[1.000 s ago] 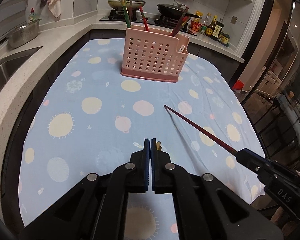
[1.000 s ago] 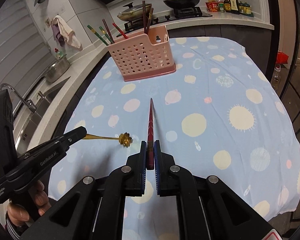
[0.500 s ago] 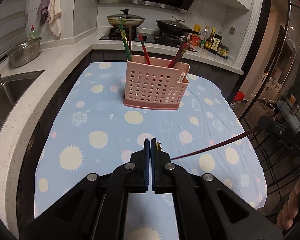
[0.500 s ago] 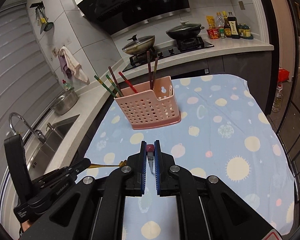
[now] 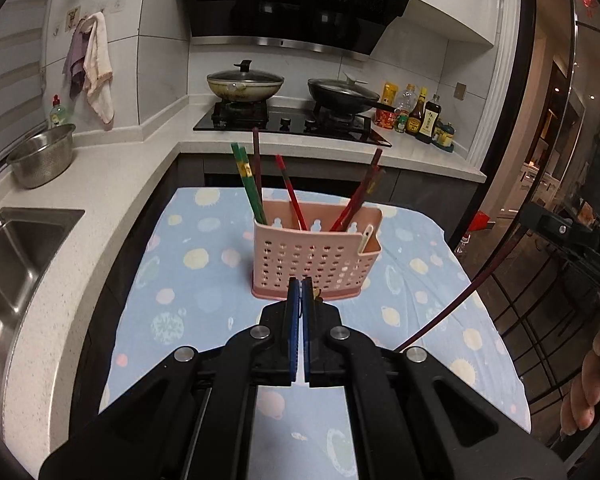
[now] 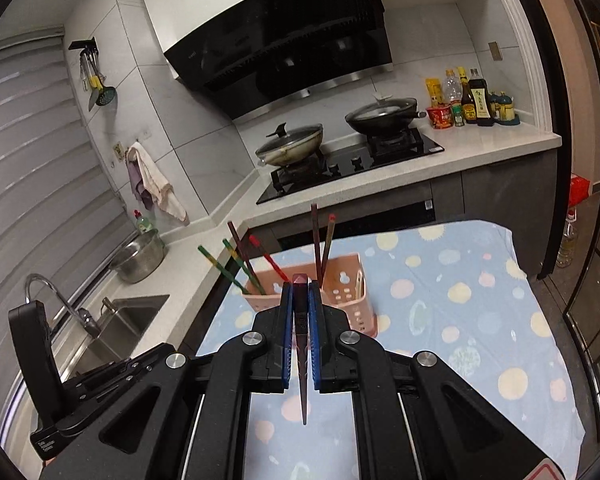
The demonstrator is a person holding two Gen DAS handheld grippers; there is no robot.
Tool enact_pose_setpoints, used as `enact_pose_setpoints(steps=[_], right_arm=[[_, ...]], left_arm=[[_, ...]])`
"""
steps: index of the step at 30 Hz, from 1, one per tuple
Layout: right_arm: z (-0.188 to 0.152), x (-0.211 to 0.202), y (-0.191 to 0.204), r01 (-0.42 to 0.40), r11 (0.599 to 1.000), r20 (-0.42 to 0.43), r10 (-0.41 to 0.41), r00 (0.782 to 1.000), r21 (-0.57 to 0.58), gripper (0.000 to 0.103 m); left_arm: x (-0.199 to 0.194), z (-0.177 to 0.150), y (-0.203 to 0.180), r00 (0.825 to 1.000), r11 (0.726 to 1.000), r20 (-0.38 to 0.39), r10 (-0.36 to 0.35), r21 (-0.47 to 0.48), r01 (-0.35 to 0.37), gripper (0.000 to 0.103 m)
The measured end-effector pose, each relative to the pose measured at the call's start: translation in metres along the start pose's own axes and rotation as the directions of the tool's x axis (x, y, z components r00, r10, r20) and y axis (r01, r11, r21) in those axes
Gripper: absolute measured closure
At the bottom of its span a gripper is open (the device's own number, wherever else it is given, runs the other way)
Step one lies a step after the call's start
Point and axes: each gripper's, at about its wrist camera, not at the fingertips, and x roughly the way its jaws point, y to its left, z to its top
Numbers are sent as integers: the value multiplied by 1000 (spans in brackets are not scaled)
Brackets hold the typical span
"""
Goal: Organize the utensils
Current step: 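Lift the spoon and chopstick and carry them above the pink holder, then lower the spoon and chopstick into the holder and open both tools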
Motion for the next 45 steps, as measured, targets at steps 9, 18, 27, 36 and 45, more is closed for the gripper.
enact_pose_setpoints(steps=[9, 18, 27, 36, 45], right_arm=[[74, 39, 21, -5, 999, 137, 9, 990, -31, 96], [96, 97, 36, 28, 996, 141, -16, 990, -83, 96], [67, 148, 26, 46, 995, 22, -44, 999, -92, 96], [45, 170, 19, 50, 995, -51, -55, 997, -90, 96], [40, 170, 14, 55, 996, -54, -59, 997, -74, 84]], left_arm=[[32, 71, 7, 997, 997, 64, 46, 55, -50, 102], [72, 109, 12, 995, 995, 75, 59, 73, -64, 102], [121, 99, 14, 998, 996, -7, 61, 66, -60, 102], [138, 95, 15, 998, 997, -32, 63, 47, -61, 101], [135, 93, 19, 996, 996, -23, 84, 16, -84, 78]])
